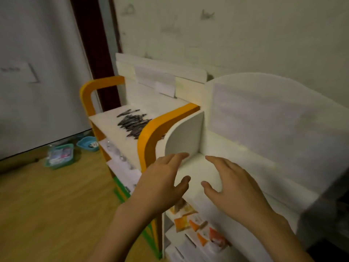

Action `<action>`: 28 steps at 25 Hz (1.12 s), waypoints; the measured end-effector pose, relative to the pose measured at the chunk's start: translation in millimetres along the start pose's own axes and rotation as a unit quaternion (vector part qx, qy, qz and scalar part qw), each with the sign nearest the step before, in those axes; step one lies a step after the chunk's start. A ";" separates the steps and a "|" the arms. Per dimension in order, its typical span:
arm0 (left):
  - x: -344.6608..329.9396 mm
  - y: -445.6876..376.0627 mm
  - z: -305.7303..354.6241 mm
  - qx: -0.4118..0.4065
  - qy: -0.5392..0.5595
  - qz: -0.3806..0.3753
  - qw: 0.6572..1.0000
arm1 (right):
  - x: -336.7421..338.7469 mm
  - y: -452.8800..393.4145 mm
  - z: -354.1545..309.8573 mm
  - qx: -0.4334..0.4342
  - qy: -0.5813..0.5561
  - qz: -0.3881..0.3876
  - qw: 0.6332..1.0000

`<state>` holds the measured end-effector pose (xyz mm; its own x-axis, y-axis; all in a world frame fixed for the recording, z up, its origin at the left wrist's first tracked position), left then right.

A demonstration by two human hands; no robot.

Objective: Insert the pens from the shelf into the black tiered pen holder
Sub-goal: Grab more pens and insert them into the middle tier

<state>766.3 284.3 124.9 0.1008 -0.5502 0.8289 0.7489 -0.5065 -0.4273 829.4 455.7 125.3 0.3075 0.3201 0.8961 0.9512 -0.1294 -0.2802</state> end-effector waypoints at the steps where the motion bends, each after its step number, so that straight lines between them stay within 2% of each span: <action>1: 10.2 2.6 -19.3 0.011 -0.010 0.007 1.000 | -9.2 -11.1 -18.4 0.017 0.001 0.009 1.000; 8: 79.1 9.8 -171.2 0.024 -0.055 0.043 0.997 | -78.9 -98.1 -162.0 0.091 -0.013 0.060 0.994; 12: 122.4 0.9 -260.1 0.025 -0.063 0.060 0.996 | -120.1 -151.7 -231.4 0.078 -0.008 0.077 0.994; 15: 141.6 -12.7 -306.4 0.024 -0.050 0.060 0.997 | -143.9 -181.4 -259.5 0.065 -0.003 0.081 0.995; 20: 139.0 -56.6 -372.8 0.007 -0.021 0.053 0.998 | -179.3 -237.1 -277.3 0.023 0.009 0.083 0.996; 28: 78.8 -179.6 -438.1 -0.048 0.009 -0.021 0.999 | -225.2 -334.4 -236.6 -0.090 0.015 0.102 0.991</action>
<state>352.8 41.2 108.8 0.0589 -0.5389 0.8403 0.6852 -0.5904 -0.4266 435.9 204.9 98.6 0.4902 0.2429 0.8371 0.8479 -0.3555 -0.3934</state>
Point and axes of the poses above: each hand's wrist, its own y-axis away from the middle knuckle, its own x-axis out of the back of the hand, z = x × y, the point moved 2 cm from there along -y, towards the middle knuckle, and after that the axes turned 2 degrees about z, right-handed, at the moved point
